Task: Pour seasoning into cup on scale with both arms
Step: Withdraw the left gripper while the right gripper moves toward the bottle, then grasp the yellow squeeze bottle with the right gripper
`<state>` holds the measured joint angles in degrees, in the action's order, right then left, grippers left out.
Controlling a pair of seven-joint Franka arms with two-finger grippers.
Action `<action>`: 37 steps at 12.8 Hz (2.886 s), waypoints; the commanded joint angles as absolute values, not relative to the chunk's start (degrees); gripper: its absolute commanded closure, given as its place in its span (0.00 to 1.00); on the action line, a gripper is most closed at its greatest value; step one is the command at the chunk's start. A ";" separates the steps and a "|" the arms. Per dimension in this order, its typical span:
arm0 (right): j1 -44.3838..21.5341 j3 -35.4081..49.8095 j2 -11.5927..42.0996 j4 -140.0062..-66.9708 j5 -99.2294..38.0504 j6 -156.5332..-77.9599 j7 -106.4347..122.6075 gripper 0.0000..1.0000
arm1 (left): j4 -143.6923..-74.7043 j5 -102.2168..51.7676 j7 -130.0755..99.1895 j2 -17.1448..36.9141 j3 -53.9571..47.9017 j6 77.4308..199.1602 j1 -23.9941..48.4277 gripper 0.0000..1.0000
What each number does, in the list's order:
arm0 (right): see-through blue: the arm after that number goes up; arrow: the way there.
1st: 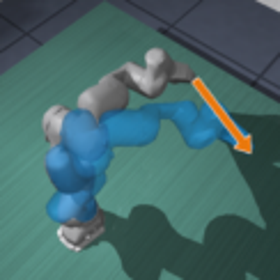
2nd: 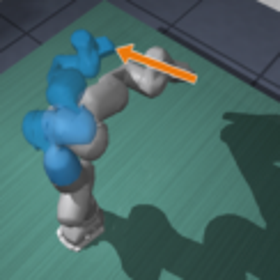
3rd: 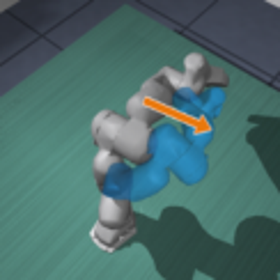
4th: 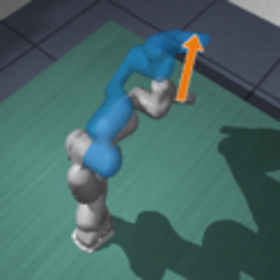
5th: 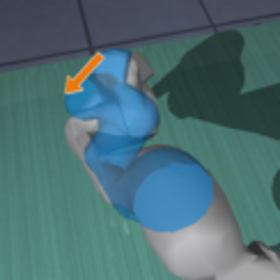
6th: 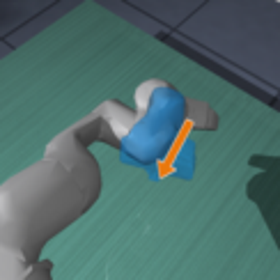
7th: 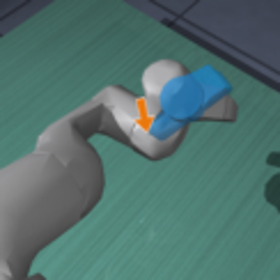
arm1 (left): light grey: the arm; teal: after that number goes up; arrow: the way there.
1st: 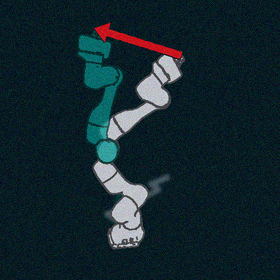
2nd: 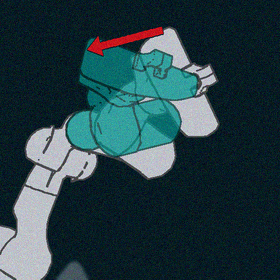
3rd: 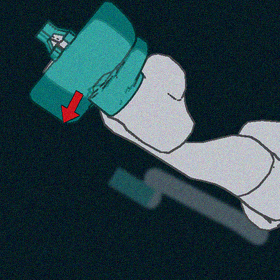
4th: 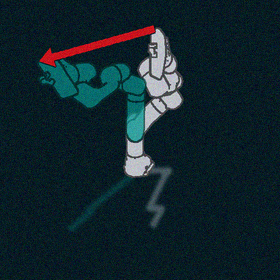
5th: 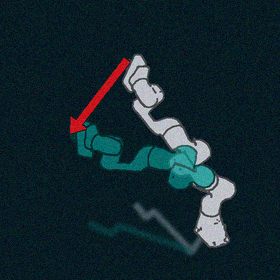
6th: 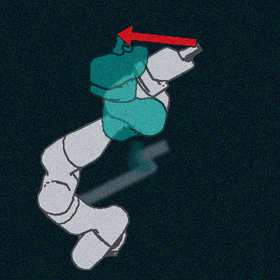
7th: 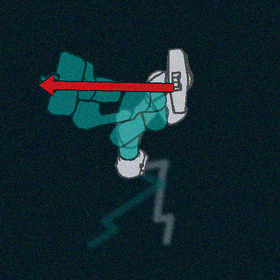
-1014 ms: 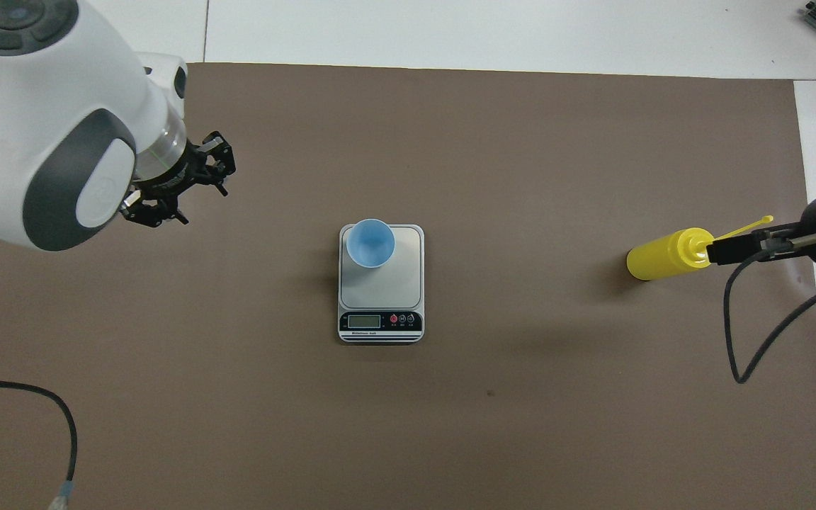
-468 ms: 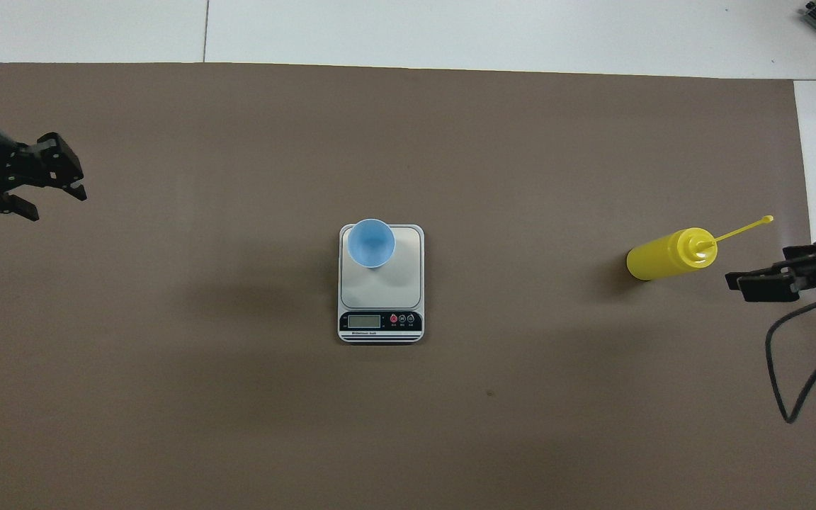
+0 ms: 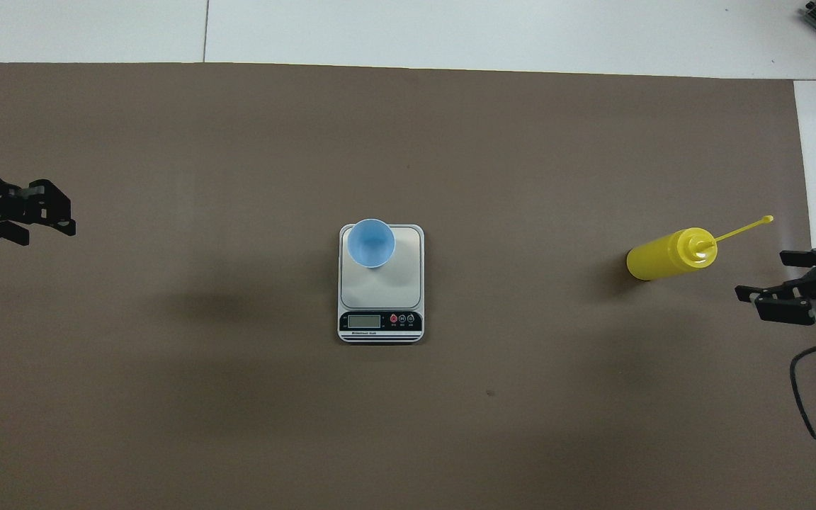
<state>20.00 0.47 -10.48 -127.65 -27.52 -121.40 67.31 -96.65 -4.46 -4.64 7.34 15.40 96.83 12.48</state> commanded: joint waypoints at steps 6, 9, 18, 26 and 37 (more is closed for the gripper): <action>26.27 0.70 -1.86 -129.29 -46.91 -121.73 94.63 0.00 | -103.02 -3.26 -4.39 2.28 13.11 101.61 13.36 0.25; 27.16 0.70 1.92 -129.29 -52.02 -120.68 103.95 0.00 | -94.95 -1.76 -4.57 3.42 11.96 94.95 13.45 0.24; 26.98 0.88 13.61 -124.99 -64.85 -112.86 120.76 0.00 | -93.07 -0.35 -5.19 1.76 9.67 91.40 13.45 0.00; 25.49 1.49 15.12 -124.89 -71.18 -111.62 120.76 0.00 | -97.29 -0.35 -5.10 -0.08 9.93 95.10 13.27 0.00; 25.31 1.58 15.73 -122.44 -71.46 -111.62 119.97 0.40 | -97.30 -0.35 -5.89 -0.44 10.46 94.83 13.27 0.00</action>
<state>25.05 1.22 14.62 -123.95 -69.89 -112.35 119.74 -95.55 -1.22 -5.15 1.35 10.11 93.70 13.13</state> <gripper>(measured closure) 0.322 0.000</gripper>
